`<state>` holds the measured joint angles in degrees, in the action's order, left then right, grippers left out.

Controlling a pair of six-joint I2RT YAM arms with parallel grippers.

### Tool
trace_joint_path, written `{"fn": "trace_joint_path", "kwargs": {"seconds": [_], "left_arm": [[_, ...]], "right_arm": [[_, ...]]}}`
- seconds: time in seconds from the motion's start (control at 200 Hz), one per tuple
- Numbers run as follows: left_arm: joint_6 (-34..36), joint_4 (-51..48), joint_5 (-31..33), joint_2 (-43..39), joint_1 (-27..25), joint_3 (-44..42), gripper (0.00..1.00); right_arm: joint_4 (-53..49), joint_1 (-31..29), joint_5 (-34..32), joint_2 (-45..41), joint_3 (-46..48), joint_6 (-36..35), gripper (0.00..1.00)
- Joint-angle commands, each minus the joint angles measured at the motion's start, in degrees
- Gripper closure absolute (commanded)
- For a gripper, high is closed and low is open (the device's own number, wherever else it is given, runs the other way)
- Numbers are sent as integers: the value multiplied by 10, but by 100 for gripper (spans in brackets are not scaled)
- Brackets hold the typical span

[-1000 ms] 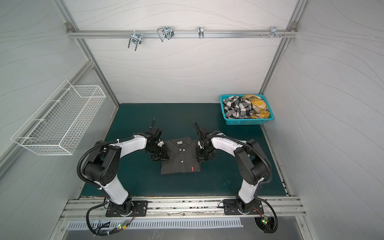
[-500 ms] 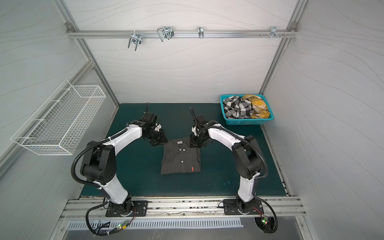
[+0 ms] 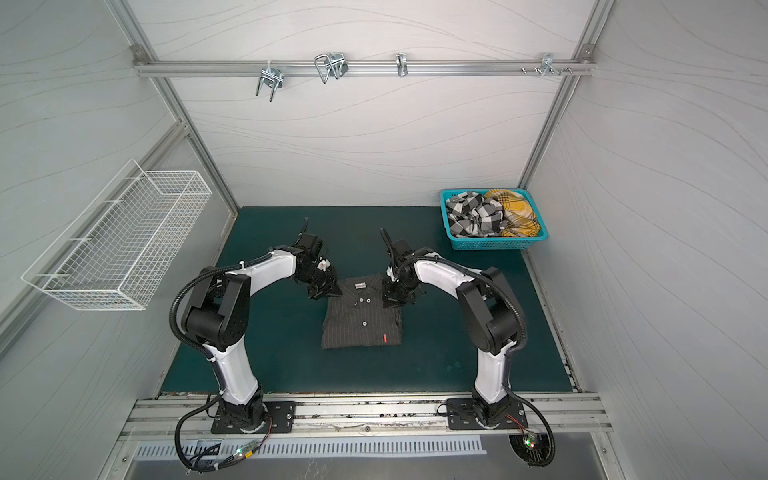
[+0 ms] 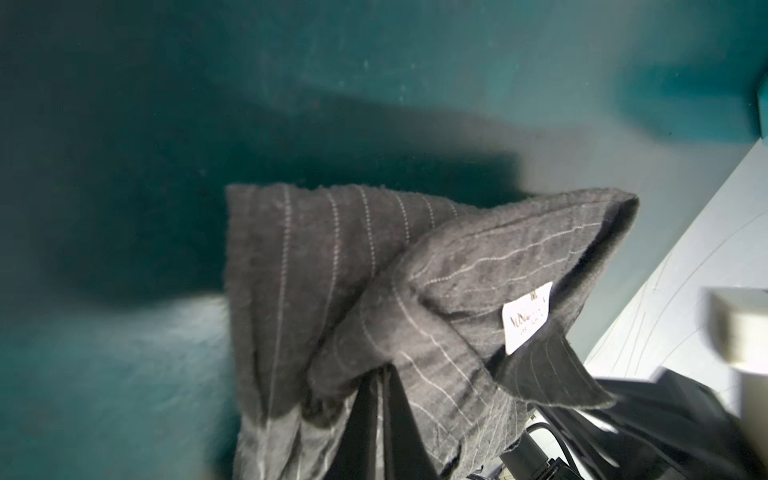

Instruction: Fold and stack the long sleeve shirts

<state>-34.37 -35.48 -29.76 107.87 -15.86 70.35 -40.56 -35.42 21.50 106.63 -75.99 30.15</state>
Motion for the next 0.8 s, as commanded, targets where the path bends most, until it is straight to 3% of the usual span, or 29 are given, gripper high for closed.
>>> {"fn": "trace_joint_path", "kwargs": {"seconds": [0.0,0.355,0.59,0.795], "left_arm": [[-3,11,-23,11,-7,33,92],[-7,-40,11,-70,-8,44,87],[-14,-18,5,-89,-8,-15,87],[-18,5,-1,-86,-11,-58,87]], "right_arm": [[-46,3,-17,-20,-64,-10,87],[-71,-13,6,109,-200,-26,81],[-68,-47,1,111,-175,-31,81],[-77,-42,-14,83,-148,-47,77]]}}
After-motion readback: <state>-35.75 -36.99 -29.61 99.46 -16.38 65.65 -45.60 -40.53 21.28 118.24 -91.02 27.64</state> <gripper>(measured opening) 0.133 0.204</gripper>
